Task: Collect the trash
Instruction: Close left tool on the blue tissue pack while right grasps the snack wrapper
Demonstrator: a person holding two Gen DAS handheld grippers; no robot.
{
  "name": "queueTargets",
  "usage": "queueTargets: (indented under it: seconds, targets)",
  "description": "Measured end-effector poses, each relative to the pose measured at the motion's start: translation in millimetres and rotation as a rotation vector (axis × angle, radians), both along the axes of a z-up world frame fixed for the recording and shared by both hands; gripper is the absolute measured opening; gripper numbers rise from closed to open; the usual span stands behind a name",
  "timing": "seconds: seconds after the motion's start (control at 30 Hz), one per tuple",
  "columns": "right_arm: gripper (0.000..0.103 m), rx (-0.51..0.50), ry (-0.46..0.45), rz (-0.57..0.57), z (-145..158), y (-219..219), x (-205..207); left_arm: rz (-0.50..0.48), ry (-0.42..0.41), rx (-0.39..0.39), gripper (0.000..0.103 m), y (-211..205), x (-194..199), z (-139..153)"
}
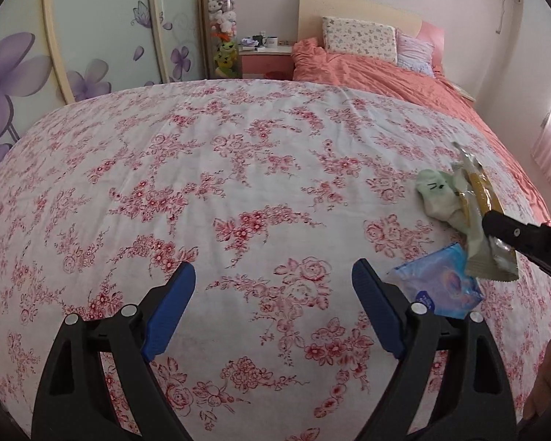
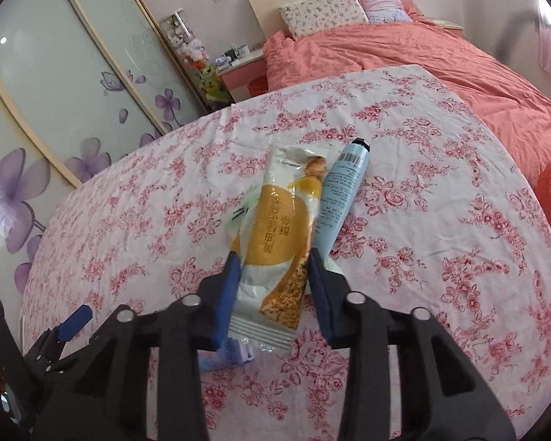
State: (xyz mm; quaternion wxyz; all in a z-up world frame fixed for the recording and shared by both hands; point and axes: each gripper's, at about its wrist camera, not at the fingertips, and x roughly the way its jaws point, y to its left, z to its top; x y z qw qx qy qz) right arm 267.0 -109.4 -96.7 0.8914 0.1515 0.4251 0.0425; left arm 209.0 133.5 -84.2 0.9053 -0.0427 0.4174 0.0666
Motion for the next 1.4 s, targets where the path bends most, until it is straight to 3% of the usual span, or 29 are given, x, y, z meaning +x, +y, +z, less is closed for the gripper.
queueTargets:
  seconds: [0.3,0.43,0.67,0.8,0.9,1.07,1.2,1.4]
  targets:
    - [0.022,-0.019,-0.014,-0.137,7,-54,-28,-0.159,-0.042,-0.046,0.091,-36,-3,6]
    - [0.022,-0.050,0.037,-0.202,-4,-78,-34,-0.265,-0.028,-0.008,0.091,-62,-4,3]
    - [0.023,-0.048,0.063,-0.207,-17,-85,-35,-0.372,-0.004,0.078,0.094,-86,-7,-10]
    - [0.024,-0.049,0.062,-0.204,-19,-87,-35,-0.340,0.038,0.136,0.092,-91,6,-19]
    - [0.025,-0.047,0.062,-0.203,-19,-86,-35,-0.273,0.047,0.107,0.083,-86,20,-17]
    - [0.034,-0.047,0.060,-0.189,-21,-85,-32,-0.193,0.071,0.041,0.079,-74,40,-18]
    - [0.039,-0.053,0.056,-0.179,-21,-80,-24,-0.138,0.074,0.031,0.067,-68,43,-16]
    - [0.045,-0.081,0.055,-0.140,-21,-65,-17,-0.101,0.062,0.037,0.070,-54,35,-16]
